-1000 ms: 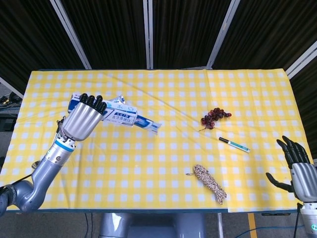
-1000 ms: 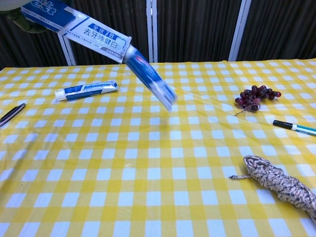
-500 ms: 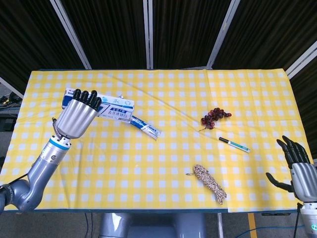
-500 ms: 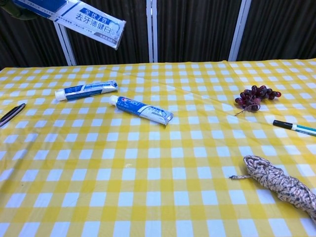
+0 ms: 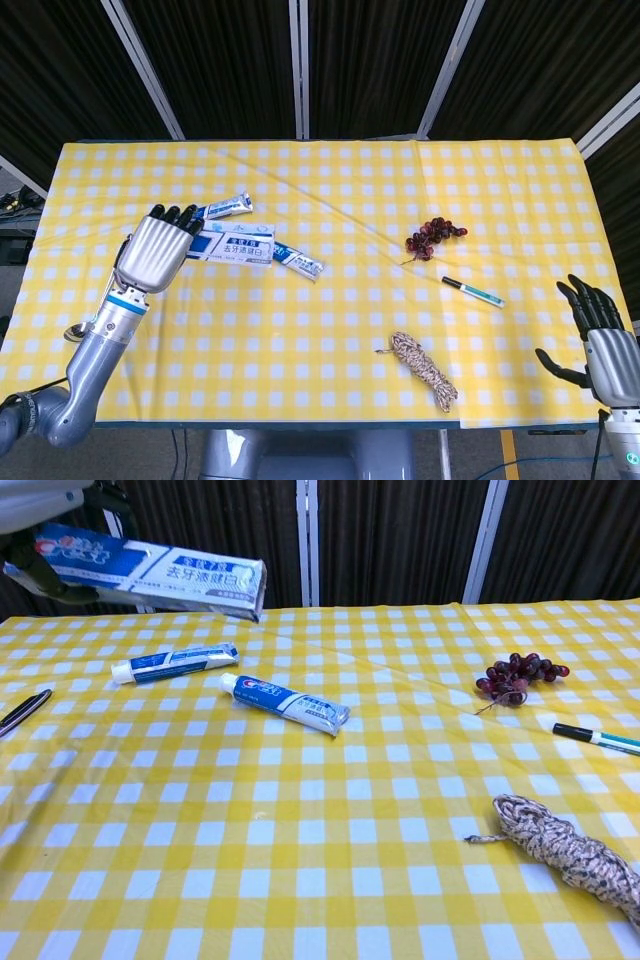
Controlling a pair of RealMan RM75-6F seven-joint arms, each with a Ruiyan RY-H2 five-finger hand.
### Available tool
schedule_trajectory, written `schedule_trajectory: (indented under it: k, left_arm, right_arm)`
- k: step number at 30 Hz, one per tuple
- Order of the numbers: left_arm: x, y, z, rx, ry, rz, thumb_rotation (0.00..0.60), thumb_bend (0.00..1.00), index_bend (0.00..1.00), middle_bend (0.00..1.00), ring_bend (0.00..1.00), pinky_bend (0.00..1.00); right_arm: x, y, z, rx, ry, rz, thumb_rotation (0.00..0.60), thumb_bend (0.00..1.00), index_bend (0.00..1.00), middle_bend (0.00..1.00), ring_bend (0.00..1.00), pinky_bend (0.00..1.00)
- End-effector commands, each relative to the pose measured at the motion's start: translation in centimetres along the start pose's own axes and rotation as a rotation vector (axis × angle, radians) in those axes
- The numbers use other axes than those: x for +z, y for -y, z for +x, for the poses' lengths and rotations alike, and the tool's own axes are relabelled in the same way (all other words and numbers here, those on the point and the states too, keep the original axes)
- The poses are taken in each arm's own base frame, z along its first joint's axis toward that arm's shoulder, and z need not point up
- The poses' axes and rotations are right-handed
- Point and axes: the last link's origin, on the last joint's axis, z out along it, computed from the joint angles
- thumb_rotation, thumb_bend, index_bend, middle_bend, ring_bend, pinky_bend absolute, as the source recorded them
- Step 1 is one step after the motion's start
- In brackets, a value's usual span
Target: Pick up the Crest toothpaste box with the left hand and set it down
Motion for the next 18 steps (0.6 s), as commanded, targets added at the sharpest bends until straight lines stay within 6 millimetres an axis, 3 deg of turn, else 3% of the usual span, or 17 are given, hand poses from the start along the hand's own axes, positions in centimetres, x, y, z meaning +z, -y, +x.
schedule_trajectory:
  k: [1, 6, 10, 18]
  left_arm:
    - [-0.8, -1.7, -2.0, -0.133, 0.089, -0.015, 0.600, 0.32, 0.23, 0.07, 0.15, 0.20]
    - [-1.5, -2.6, -3.7, -0.220, 0.134, -0.020, 0.600, 0.23, 0.15, 0.01, 0.05, 0.13]
    - [-2.2, -2.7, -5.0, -0.234, 0.164, -0.011, 0.600, 0.09, 0.00, 0.00, 0.00, 0.01]
    - [-5.6, -1.4, -6.6, -0.329, 0.190, 0.079, 0.600, 0.08, 0.00, 0.00, 0.00, 0.00]
  right_arm:
    - [0.1, 0.0, 0.0, 0.001, 0.001, -0.002, 0.600, 0.13, 0.02, 0.00, 0.00, 0.00]
    - [0.1, -0.1, 0.0, 0.000, 0.002, -0.004, 0.600, 0.13, 0.02, 0.00, 0.00, 0.00]
    - [0.1, -0.1, -0.1, -0.002, 0.005, -0.008, 0.600, 0.13, 0.02, 0.00, 0.00, 0.00]
    - [0.3, -0.3, -0.5, -0.036, 0.021, -0.011, 0.600, 0.13, 0.02, 0.00, 0.00, 0.00]
